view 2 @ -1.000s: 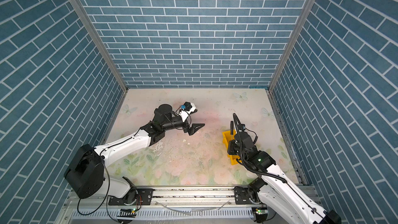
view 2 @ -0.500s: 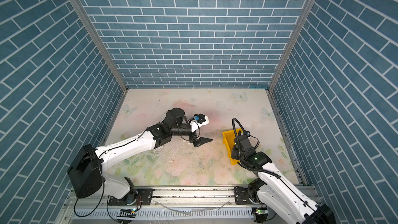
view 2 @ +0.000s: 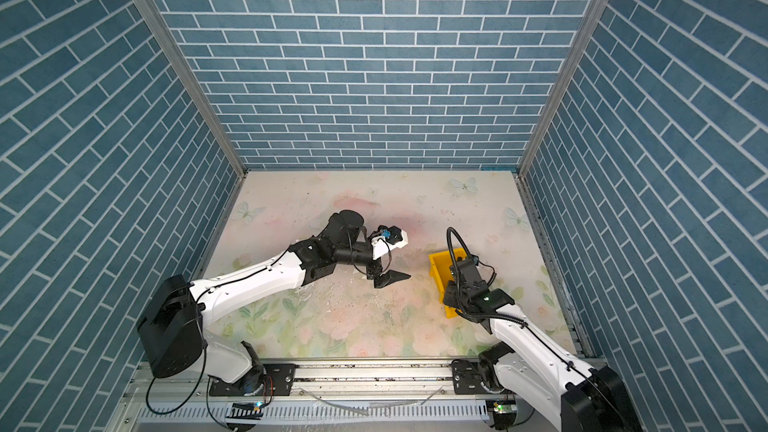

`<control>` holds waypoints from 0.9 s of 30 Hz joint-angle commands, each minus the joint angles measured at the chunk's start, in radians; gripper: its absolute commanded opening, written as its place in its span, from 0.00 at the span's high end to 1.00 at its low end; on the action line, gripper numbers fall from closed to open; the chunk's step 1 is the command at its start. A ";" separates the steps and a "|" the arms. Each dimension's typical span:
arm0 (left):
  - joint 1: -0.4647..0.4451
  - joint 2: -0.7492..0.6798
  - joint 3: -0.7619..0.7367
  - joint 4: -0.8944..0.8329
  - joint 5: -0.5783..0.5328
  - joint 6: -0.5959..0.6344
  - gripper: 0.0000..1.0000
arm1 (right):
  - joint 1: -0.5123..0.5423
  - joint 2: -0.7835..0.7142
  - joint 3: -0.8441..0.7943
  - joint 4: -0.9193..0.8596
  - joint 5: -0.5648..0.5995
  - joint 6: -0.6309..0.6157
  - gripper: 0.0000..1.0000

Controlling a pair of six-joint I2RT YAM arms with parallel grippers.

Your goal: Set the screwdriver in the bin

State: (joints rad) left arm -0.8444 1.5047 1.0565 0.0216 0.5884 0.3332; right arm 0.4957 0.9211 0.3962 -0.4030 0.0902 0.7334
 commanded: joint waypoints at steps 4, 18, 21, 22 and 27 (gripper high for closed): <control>-0.007 0.006 0.018 -0.025 -0.013 0.024 0.00 | -0.008 -0.025 -0.018 0.002 0.008 0.032 0.90; 0.033 -0.034 -0.057 0.077 -0.133 -0.025 0.00 | -0.020 -0.186 0.103 -0.123 0.042 -0.050 0.41; 0.070 -0.049 -0.087 0.124 -0.175 -0.058 0.00 | -0.027 -0.189 0.148 -0.111 0.067 -0.096 0.38; 0.086 -0.055 -0.098 0.138 -0.196 -0.067 0.00 | -0.030 -0.186 0.162 -0.098 0.069 -0.120 0.37; 0.183 -0.097 -0.166 0.192 -0.313 -0.105 0.00 | -0.059 -0.152 0.208 0.006 0.051 -0.325 0.28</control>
State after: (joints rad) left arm -0.7090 1.4494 0.9245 0.1558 0.3748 0.2672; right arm 0.4530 0.7525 0.5541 -0.4519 0.1219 0.5617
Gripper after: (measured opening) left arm 0.997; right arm 0.708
